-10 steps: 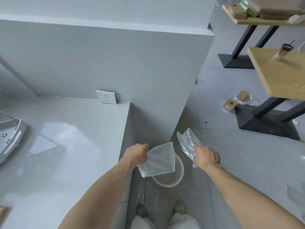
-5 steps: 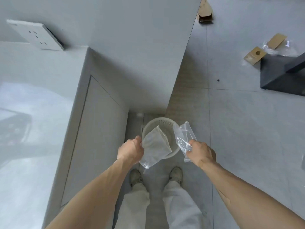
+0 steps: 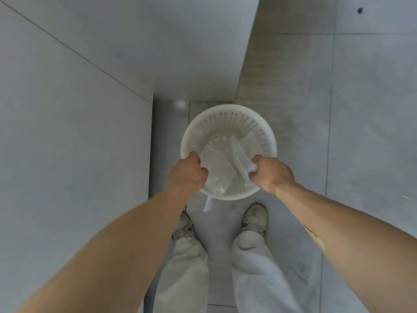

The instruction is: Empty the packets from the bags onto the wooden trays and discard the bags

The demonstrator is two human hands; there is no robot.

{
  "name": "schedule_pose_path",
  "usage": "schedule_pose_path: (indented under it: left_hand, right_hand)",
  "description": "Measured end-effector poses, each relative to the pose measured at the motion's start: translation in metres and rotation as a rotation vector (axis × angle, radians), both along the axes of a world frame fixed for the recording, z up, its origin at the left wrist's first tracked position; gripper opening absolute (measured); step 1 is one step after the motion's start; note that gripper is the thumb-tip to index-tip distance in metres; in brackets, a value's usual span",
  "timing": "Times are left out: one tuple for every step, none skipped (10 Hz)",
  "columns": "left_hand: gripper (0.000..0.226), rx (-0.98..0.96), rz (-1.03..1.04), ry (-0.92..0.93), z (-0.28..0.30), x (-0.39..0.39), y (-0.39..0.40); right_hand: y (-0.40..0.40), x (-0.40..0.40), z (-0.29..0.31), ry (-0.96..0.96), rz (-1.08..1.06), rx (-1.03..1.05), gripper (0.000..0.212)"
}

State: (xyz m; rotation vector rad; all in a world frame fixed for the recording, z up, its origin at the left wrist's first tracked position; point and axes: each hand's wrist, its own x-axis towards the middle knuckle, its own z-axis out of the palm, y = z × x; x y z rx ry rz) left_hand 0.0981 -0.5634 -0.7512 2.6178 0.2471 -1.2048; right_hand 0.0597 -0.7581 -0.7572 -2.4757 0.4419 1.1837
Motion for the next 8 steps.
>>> schedule_pose_path:
  left_hand:
    - [0.028,0.021,0.012,0.013,-0.036,0.004,-0.007]
    - [0.033,0.027,-0.008,0.020,-0.080,0.013,-0.014]
    - [0.036,0.023,-0.043,0.018,-0.104,0.017,-0.019]
    - [0.041,-0.005,-0.056,0.044,-0.126,0.024,-0.027]
    - [0.045,-0.019,-0.052,0.078,-0.128,0.026,-0.029]
    - [0.044,-0.006,-0.056,0.113,-0.115,0.026,-0.027]
    - [0.043,0.016,-0.057,0.122,-0.092,0.031,-0.026]
    - [0.042,0.043,-0.113,0.128,-0.051,0.030,-0.022]
  right_hand:
    - [0.005,0.005,-0.035,0.019,0.035,0.001,0.039]
    - [0.013,0.018,-0.077,-0.014,0.112,-0.016,0.039]
    - [0.019,0.027,-0.101,-0.005,0.141,-0.023,0.041]
    - [0.026,0.036,-0.124,0.017,0.120,-0.030,0.041]
    - [0.029,0.039,-0.127,0.034,0.117,-0.019,0.041]
    - [0.032,0.038,-0.111,0.071,0.179,-0.012,0.041]
    - [0.034,0.043,-0.085,0.072,0.216,-0.008,0.040]
    - [0.036,0.047,-0.043,0.061,0.269,0.001,0.040]
